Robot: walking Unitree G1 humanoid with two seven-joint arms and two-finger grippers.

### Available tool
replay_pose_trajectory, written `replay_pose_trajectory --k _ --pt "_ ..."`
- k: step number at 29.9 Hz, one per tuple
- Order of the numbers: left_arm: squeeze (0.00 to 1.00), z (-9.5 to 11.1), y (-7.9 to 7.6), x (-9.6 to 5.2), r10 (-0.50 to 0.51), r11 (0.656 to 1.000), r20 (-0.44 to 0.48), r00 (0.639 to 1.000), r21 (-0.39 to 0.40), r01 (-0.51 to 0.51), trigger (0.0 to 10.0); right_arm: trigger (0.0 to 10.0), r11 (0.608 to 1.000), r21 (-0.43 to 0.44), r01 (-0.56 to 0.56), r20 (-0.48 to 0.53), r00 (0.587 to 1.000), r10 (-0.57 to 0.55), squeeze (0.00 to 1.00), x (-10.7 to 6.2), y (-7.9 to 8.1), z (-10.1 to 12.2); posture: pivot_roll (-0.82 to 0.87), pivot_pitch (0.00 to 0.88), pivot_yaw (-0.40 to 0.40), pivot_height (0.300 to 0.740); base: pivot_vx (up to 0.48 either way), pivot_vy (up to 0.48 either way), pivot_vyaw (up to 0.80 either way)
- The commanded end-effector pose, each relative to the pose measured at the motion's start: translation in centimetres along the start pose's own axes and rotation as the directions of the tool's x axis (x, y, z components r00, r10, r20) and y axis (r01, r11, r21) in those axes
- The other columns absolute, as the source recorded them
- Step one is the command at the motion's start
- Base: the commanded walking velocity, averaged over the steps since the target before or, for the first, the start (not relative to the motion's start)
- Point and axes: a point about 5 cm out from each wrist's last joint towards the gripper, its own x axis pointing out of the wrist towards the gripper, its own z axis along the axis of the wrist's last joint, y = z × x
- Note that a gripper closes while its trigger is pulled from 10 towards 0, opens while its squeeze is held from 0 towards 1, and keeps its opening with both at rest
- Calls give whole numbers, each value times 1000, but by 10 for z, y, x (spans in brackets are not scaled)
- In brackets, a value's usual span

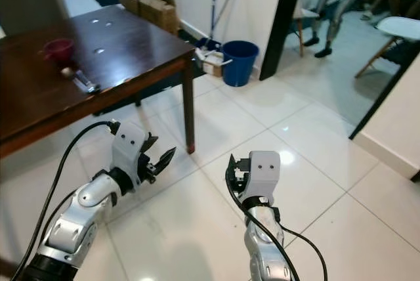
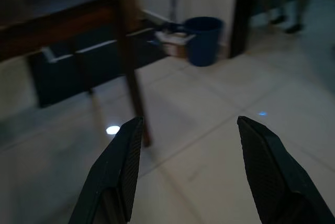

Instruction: Setting the table

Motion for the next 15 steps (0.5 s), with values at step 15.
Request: replay_pose_trajectory --k 15 --pt "0 -5 3 -2 13 1000 -21 1000 5 -13 10000 10000 997 64 -41 64 997 37 0 1 7 13 -70 23 141 740 450 0 0"
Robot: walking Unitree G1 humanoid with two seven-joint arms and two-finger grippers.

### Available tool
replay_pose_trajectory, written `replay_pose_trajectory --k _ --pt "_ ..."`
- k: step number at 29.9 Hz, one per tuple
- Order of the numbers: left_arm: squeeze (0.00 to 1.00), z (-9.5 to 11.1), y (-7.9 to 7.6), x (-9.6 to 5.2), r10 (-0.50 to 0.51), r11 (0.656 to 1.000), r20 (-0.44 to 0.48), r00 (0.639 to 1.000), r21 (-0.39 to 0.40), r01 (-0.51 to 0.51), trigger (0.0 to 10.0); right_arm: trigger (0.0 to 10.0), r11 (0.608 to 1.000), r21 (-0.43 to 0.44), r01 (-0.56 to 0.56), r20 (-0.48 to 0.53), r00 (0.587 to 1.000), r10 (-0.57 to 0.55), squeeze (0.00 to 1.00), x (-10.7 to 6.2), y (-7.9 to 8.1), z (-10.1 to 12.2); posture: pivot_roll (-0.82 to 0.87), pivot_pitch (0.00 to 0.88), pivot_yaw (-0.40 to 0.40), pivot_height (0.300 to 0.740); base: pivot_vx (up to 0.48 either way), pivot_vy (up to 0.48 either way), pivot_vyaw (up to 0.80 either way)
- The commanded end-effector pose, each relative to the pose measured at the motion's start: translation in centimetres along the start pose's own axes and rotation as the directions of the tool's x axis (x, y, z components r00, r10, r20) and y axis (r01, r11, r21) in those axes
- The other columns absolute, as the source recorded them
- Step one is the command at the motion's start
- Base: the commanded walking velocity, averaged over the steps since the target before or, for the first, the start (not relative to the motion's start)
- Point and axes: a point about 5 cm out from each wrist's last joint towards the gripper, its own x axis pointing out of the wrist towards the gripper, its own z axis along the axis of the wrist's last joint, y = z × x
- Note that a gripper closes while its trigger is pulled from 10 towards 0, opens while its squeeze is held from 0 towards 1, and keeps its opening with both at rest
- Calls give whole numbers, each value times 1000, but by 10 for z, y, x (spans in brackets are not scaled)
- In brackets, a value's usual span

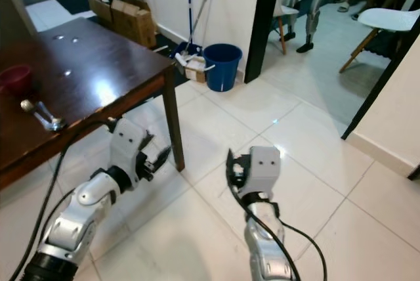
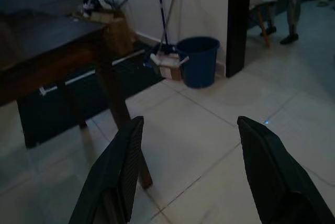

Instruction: Setting the table

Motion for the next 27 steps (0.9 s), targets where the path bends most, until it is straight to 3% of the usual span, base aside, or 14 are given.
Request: replay_pose_trajectory --k 1,4,18,27 --pt "0 -3 3 -2 10 1000 -18 1000 8 -10 10000 10000 1000 24 -7 11 1000 6 0 -1 2 2 -70 23 141 740 458 0 0" --pt "0 -3 5 -1 29 1000 -21 999 2 -28 10000 10000 1000 20 -15 14 1000 15 0 0 3 3 -70 22 141 740 459 0 0" --pt "0 -3 7 -1 45 999 -20 999 -1 -45 10000 10000 999 -32 -41 21 999 42 0 2 7 7 -70 26 140 740 458 0 733" --pt "0 2 11 -5 56 998 -6 998 0 -56 10000 10000 957 -19 -288 75 955 289 0 -1 38 30 -69 30 142 740 463 0 740"
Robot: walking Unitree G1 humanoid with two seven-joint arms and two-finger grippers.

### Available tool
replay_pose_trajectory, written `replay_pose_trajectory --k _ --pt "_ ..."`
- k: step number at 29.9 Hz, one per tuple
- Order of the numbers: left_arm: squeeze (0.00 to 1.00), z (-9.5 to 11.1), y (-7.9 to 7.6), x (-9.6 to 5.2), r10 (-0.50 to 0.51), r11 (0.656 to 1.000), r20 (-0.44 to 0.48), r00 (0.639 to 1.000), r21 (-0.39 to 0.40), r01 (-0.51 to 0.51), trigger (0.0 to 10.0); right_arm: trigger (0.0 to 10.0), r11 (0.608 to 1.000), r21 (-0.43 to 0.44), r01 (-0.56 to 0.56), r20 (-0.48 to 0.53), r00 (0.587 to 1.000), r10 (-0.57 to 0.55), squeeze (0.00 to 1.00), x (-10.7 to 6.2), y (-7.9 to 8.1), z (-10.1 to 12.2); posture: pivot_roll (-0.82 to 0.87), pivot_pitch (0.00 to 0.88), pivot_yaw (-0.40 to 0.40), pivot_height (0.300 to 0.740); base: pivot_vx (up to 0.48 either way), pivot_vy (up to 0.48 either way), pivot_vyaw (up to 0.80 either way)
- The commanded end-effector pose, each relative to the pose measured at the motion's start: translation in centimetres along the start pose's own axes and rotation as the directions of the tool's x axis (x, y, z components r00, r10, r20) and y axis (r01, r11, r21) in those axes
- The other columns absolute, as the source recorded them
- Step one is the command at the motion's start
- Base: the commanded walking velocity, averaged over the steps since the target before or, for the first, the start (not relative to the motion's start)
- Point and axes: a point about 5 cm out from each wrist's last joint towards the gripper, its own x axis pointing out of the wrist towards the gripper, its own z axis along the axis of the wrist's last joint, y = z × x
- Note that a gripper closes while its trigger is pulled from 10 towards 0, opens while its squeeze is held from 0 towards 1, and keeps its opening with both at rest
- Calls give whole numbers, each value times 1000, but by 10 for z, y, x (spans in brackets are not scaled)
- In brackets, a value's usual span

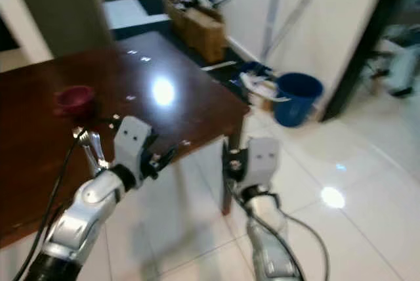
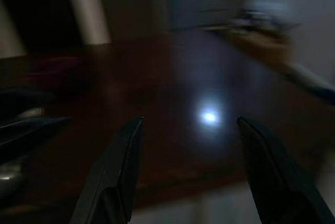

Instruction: Setting the table

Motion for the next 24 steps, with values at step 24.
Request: replay_pose_trajectory --k 24 --pt "0 18 4 -9 57 998 2 998 -25 -57 10000 10000 901 267 -343 17 936 351 0 -15 30 19 -64 30 150 740 193 0 332"
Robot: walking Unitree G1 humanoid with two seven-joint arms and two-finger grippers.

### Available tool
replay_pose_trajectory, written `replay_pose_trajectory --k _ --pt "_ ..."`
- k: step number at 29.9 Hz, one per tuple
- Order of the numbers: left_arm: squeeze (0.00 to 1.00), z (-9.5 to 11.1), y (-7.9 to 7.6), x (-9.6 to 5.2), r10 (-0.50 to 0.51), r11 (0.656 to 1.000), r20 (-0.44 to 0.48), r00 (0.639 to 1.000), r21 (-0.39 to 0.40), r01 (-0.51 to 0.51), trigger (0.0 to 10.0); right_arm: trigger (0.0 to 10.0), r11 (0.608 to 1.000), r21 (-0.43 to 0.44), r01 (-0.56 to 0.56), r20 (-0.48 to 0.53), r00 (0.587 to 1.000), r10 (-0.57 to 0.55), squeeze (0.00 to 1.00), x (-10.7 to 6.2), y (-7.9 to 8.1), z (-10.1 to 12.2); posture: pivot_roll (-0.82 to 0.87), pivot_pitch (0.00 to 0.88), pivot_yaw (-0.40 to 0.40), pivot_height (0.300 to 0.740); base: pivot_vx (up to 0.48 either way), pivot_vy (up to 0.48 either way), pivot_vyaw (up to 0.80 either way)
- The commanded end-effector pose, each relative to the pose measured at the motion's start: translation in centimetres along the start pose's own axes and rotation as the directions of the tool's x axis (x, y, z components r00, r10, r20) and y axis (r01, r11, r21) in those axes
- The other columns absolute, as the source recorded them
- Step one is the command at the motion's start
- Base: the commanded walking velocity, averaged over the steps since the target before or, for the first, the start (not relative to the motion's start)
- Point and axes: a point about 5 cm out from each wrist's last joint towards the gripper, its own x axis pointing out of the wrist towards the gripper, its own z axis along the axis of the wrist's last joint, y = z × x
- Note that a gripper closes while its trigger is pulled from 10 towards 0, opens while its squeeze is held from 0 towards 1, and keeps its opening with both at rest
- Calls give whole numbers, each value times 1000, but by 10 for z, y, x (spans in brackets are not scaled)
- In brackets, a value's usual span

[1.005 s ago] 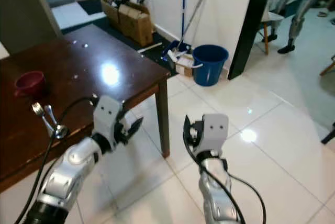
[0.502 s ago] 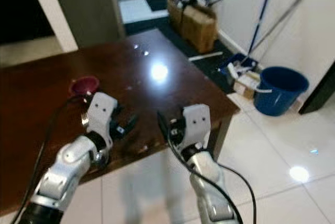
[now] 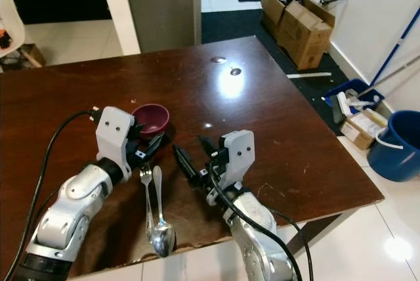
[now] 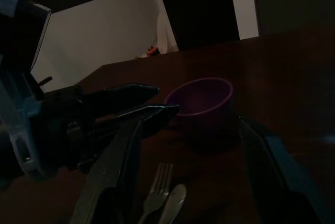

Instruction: Setting the table

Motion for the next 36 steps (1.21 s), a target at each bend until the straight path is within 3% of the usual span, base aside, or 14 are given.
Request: replay_pose_trajectory --k 1,9,11,14,17,18,21,23,26,32,36 --pt "0 -1 3 -3 20 1000 -19 1000 -3 -20 10000 10000 999 26 -27 -7 1000 27 0 -2 5 -2 -64 30 150 740 0 0 0" --pt "0 1 19 -6 100 994 -155 983 69 -90 10000 10000 998 -33 -49 -49 998 48 0 -4 4 0 -61 26 155 740 0 0 0" --pt "0 -6 39 -10 209 977 -243 947 81 -195 10000 10000 993 -115 -40 -77 997 31 0 0 -2 2 -62 25 154 740 0 0 0" --pt "0 -13 46 -15 243 970 -286 927 96 -225 10000 10000 989 -139 -43 -89 996 30 0 2 -3 3 -59 25 149 740 0 0 0" --pt "0 -22 52 -24 263 964 -327 908 128 -233 10000 10000 975 -213 -60 -146 989 30 0 4 -6 0 -57 30 143 740 0 0 0" --pt "0 -32 60 -34 311 950 -367 877 149 -274 10000 10000 962 -265 -67 -194 981 15 0 6 -10 -4 -61 39 137 740 0 0 0" --pt "0 -38 67 -42 351 936 -389 852 163 -311 10000 10000 963 -262 -60 -194 981 8 0 7 -13 -2 -59 47 121 740 0 0 0" --pt "0 -41 74 -52 389 921 -375 841 128 -369 10000 10000 975 -222 -18 -162 987 -18 0 10 -22 4 -59 52 108 740 0 0 0" --pt "0 -37 74 -64 321 946 -342 883 77 -315 10000 10000 977 -210 46 -147 986 -78 0 11 -38 6 -38 59 83 740 0 0 0" --pt "0 -36 74 -73 253 967 -363 897 84 -239 10000 10000 966 -216 140 -103 981 -165 0 14 -57 14 -28 61 81 740 0 0 0" --pt "0 -37 56 -68 101 995 -386 917 65 -82 10000 10000 944 -259 203 -88 968 -233 0 12 -73 20 -28 57 95 740 0 0 0"
